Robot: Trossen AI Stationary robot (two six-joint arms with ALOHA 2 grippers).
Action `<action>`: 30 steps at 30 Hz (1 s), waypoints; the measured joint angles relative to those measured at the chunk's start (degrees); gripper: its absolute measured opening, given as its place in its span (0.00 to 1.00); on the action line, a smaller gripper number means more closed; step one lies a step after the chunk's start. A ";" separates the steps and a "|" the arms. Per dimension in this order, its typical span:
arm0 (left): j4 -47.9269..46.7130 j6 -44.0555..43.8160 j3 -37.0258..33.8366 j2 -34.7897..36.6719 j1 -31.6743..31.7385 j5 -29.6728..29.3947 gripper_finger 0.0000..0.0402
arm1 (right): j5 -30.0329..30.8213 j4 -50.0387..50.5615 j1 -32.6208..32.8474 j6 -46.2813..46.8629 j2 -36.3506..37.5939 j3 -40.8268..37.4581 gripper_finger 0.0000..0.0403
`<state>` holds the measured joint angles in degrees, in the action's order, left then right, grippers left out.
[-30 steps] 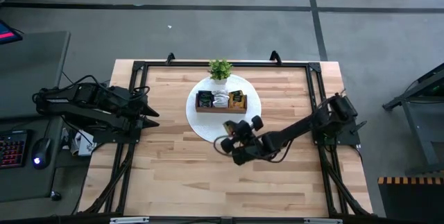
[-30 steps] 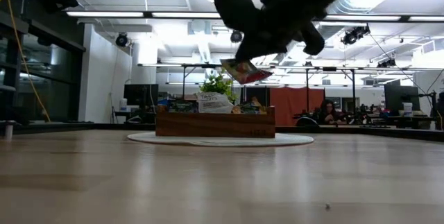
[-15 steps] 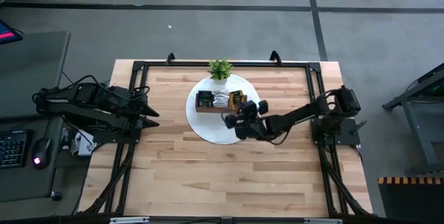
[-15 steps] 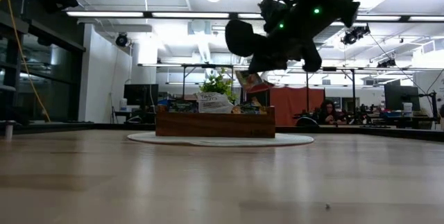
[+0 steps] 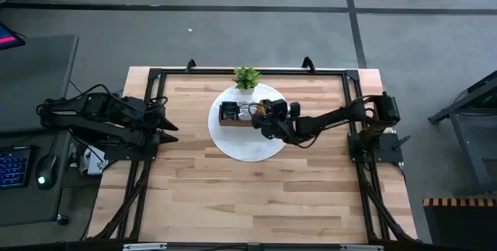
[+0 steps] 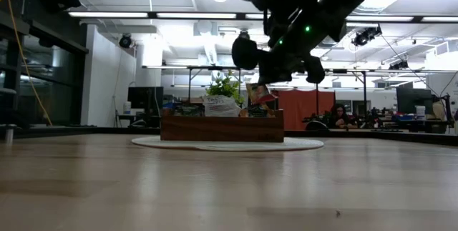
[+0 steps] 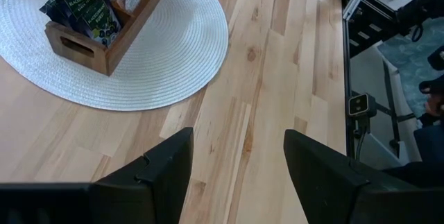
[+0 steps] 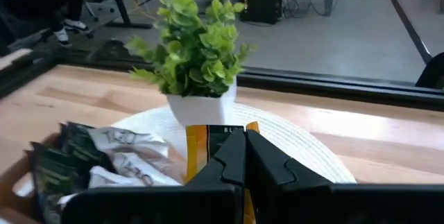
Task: Pick & Place Tea
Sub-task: Put the orange tea bag into the right section of the wooden organizer
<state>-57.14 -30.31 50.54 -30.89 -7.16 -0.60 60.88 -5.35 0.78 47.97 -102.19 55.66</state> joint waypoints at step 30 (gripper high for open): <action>0.00 -0.02 0.00 0.02 0.01 -0.01 0.55 | -0.56 -7.97 -2.17 6.14 -8.57 0.11 0.00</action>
<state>-57.14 -30.32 50.54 -30.88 -7.15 -0.61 60.31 -13.32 -1.39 54.11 -110.76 55.77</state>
